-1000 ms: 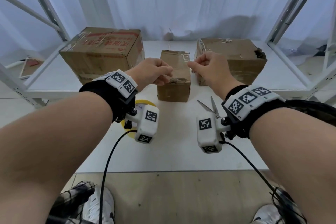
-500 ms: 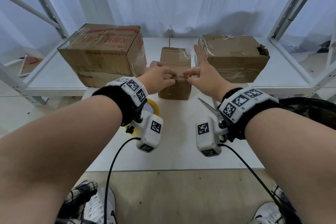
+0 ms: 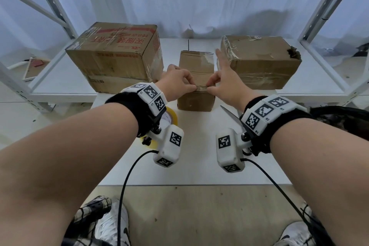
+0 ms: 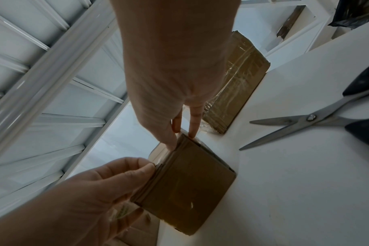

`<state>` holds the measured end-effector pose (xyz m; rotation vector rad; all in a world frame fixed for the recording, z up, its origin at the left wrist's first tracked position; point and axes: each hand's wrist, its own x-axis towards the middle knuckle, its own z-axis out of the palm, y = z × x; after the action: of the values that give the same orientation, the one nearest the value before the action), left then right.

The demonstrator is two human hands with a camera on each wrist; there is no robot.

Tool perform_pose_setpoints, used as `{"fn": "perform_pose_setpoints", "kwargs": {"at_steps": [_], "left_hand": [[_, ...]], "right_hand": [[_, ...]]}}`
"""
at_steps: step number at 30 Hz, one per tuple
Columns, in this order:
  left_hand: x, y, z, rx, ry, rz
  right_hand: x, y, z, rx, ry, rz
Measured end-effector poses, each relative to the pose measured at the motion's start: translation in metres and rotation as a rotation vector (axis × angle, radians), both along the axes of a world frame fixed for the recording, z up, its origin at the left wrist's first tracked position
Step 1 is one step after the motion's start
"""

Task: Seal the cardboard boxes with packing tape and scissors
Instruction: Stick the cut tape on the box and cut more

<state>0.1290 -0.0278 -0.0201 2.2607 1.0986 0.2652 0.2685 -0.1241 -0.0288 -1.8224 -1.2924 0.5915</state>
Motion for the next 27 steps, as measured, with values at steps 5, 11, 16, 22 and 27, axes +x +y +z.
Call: {"fn": "perform_pose_setpoints", "kwargs": {"at_steps": [5, 11, 16, 22, 27], "left_hand": [[0.0, -0.003, 0.001, -0.003, 0.022, -0.019], [0.003, -0.002, 0.002, 0.019, 0.068, 0.008], [0.004, 0.001, 0.011, -0.154, -0.296, 0.062], [0.005, 0.001, 0.018, -0.267, -0.474, 0.033], [0.009, -0.004, 0.019, -0.397, -0.498, -0.041]], "right_hand": [[0.001, -0.001, -0.002, -0.009, 0.004, 0.002], [-0.001, 0.003, 0.003, 0.02, -0.107, -0.064], [0.001, 0.001, 0.018, 0.129, -0.218, -0.179], [0.004, -0.002, 0.023, 0.232, -0.314, -0.277], [0.001, 0.0, 0.029, 0.272, -0.293, -0.292]]}}
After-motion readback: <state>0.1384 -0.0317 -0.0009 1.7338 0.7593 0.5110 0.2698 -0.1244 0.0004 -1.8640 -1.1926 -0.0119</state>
